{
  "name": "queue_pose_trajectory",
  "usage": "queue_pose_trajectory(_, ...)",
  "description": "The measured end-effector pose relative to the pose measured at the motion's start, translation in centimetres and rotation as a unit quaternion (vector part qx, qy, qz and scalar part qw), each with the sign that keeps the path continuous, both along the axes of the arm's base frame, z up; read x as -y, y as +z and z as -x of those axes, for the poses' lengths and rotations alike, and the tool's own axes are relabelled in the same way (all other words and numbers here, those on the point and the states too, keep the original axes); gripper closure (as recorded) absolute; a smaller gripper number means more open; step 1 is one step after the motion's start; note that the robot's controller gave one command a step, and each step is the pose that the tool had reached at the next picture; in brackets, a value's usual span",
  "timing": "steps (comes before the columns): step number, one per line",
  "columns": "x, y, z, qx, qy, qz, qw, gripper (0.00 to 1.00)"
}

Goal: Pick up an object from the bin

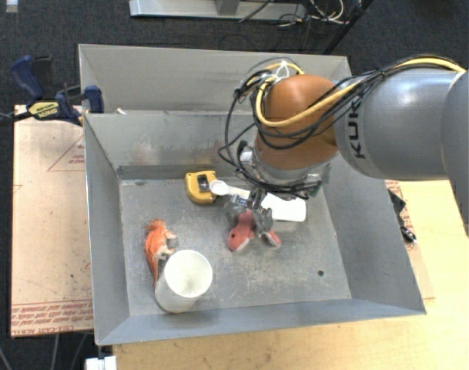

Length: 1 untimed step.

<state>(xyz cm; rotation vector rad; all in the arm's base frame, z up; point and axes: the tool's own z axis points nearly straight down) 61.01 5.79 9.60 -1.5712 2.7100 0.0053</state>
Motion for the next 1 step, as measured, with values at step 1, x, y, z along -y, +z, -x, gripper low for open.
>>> queue_pose_trajectory(1, -0.28, 16.90, -1.44, 0.0057, 0.036, -0.001, 0.9993, 1.00)
